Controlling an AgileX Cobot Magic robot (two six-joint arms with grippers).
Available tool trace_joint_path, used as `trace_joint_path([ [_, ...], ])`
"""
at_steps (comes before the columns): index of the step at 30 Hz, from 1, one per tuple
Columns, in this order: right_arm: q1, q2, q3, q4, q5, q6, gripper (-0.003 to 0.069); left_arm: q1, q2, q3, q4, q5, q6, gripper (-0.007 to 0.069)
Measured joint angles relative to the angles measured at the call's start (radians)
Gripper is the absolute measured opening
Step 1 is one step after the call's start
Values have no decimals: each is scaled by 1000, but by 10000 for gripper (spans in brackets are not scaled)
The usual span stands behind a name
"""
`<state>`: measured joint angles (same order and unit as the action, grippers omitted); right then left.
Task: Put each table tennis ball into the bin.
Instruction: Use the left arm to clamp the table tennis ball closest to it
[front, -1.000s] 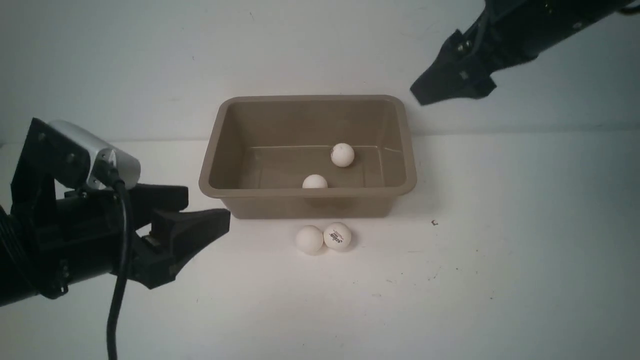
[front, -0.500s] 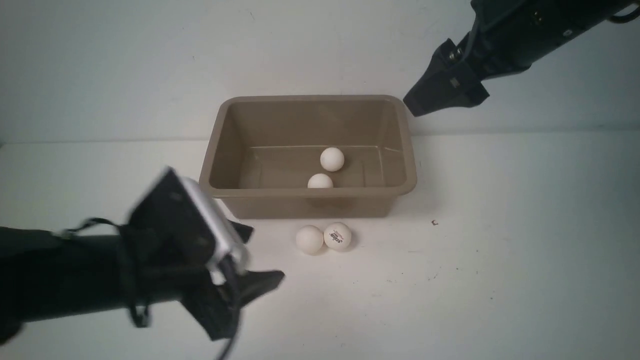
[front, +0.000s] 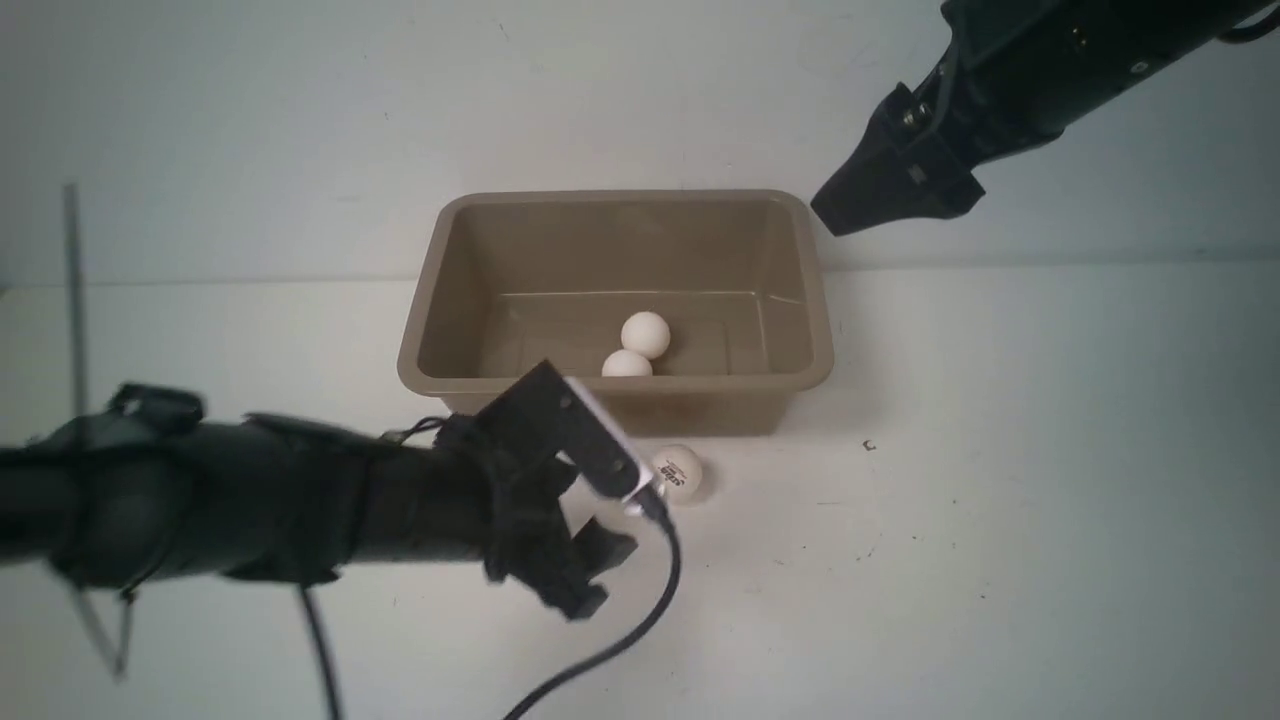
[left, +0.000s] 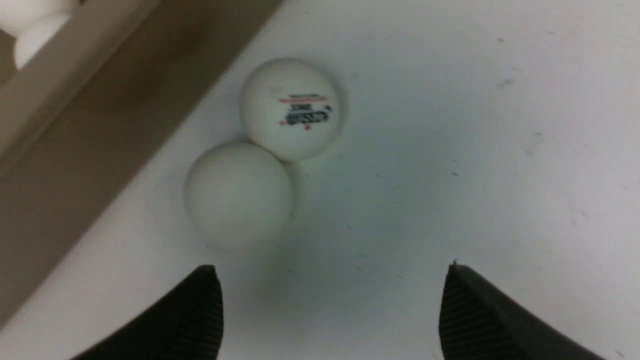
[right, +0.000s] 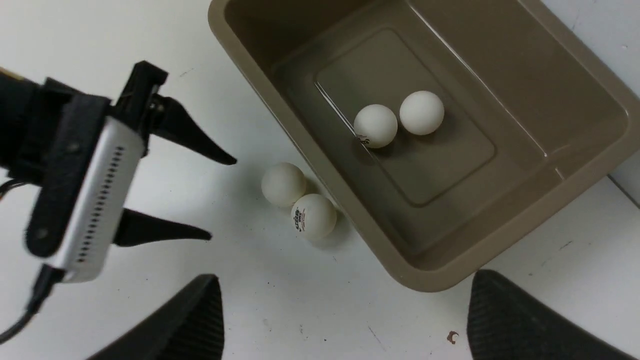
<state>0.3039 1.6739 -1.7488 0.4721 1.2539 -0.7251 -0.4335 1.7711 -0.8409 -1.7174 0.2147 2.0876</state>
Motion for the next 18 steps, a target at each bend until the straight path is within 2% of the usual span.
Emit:
trace_joint_path([
  [6,0,0,0,0,0,-1,591,0,113,-106,-3,-41,-95,509],
  [14,0,-1,0,0,0,-1,591,0,193,-181,-4,-25,-113,498],
  [17,0,-1,0,0,0,-1,589,-2,217,-189,-4,-54,-139,430],
  [18,0,-1,0,0,0,-1,589,-3,222,-189,-4,-77,-147,365],
])
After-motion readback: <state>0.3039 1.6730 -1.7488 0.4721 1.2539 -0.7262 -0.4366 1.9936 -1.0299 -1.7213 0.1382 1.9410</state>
